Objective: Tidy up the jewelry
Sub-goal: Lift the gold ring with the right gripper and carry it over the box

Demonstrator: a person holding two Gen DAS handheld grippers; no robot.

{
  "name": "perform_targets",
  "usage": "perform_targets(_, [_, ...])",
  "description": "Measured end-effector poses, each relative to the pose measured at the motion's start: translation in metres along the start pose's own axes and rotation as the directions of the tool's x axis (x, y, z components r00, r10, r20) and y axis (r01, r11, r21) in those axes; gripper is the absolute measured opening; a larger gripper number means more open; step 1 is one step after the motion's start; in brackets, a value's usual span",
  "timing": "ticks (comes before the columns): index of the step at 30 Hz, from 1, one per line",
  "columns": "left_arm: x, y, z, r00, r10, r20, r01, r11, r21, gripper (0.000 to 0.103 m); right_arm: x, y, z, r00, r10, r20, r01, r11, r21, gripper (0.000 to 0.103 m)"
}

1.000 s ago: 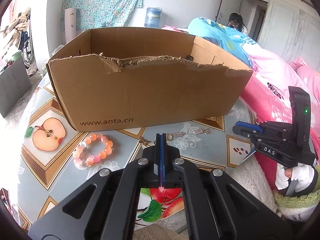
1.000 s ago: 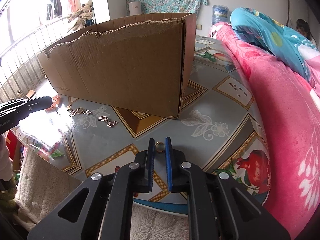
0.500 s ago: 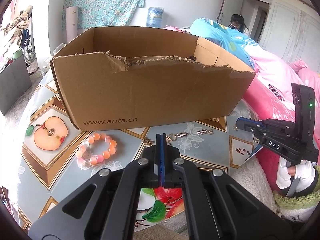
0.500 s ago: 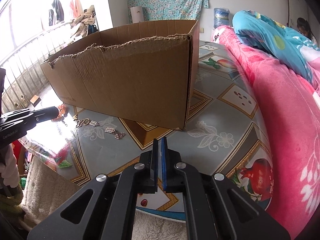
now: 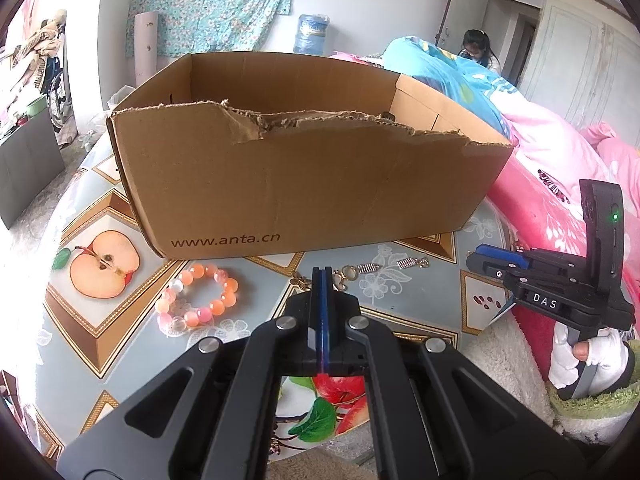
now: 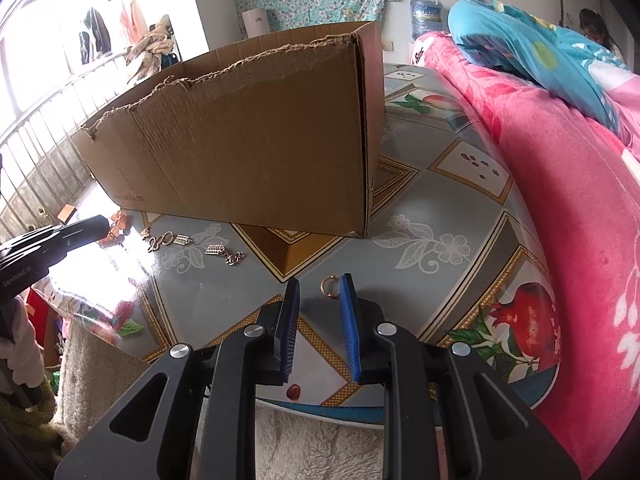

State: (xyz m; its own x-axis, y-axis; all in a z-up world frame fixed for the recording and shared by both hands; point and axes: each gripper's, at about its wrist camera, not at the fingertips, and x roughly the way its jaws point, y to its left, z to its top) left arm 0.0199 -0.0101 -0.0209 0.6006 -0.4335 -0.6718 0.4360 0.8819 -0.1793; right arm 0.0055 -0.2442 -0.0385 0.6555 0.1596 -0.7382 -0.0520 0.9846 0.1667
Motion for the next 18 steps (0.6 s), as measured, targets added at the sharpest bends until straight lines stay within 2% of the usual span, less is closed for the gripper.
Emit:
perform_targets(5, [-0.0002, 0.0029, 0.0005, 1.0, 0.001, -0.003, -0.001, 1.0, -0.008, 0.0, 0.0051, 0.0032, 0.0028, 1.0, 0.002, 0.023, -0.002, 1.0, 0.005, 0.021])
perform_targets(14, [0.002, 0.0018, 0.0015, 1.0, -0.002, -0.007, 0.002, 1.0, -0.009, 0.0, 0.0107, 0.0101, 0.0036, 0.997, -0.018, 0.07, 0.022, 0.998, -0.057, 0.021])
perform_targets(18, [0.0036, 0.0005, 0.0017, 1.0, -0.007, -0.007, 0.007, 1.0, -0.008, 0.0, 0.0103, 0.0078, 0.0064, 0.998, -0.004, 0.06, 0.008, 0.998, -0.063, 0.021])
